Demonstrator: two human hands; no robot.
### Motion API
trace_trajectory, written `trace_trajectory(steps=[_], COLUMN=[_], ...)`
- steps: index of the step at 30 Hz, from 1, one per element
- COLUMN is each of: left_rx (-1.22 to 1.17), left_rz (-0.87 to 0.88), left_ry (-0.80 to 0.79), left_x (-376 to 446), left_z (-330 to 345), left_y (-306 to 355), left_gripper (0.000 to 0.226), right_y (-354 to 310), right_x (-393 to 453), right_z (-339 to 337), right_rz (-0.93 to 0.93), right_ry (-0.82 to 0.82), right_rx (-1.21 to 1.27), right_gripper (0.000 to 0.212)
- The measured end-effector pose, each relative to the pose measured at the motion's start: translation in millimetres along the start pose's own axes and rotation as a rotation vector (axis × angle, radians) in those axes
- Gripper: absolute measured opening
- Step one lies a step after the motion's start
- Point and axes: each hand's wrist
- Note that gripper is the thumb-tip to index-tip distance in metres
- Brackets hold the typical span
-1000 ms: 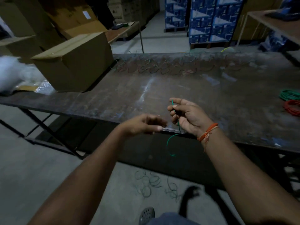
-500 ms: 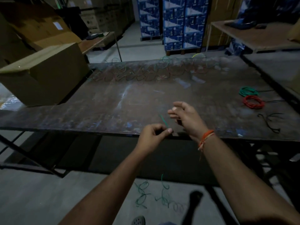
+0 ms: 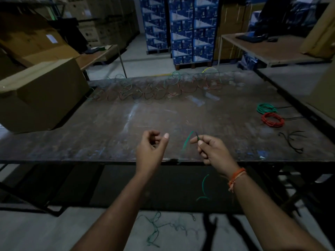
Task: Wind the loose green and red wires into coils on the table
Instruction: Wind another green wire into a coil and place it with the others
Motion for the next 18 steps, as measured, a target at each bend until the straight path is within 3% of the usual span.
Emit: trace_trajectory(steps=[3,6,12,15,18], left_rx=[-0.099,-0.288,-0.321,-0.452,-0.694], left_rz=[0.01,-0.006,0.185,0.097,-0.053], left_ry=[-0.423,-0.601,-0.613,-0.554,-0.456], left_x=[5,0,10,20,30], left_z=[1,0,-5,-7,-11], left_y=[1,10,12,11,12], left_gripper=[0.041,0.045,0.031,0.029,0.028], right_y=[-3,2,21,29,32], right_x=[12,26,45,49,41], right_z=[5,13,18,18,23], right_rz=[-0.031,-0.062,-0.027,-0.041,-0.045], right_ry=[0.064,0.169,0.226,0.172,-0.052], right_rx=[-0.043,-0.107,-0.242,-0.457,-0.664], right_gripper=[0.027,0.029,0.026,0.026,0.025])
Point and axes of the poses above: each hand's wrist, its own x-axis towards the middle knuckle, its own z-axis out of the palm, y = z × x, and after that the axes turned 8 degrees about x, right-handed
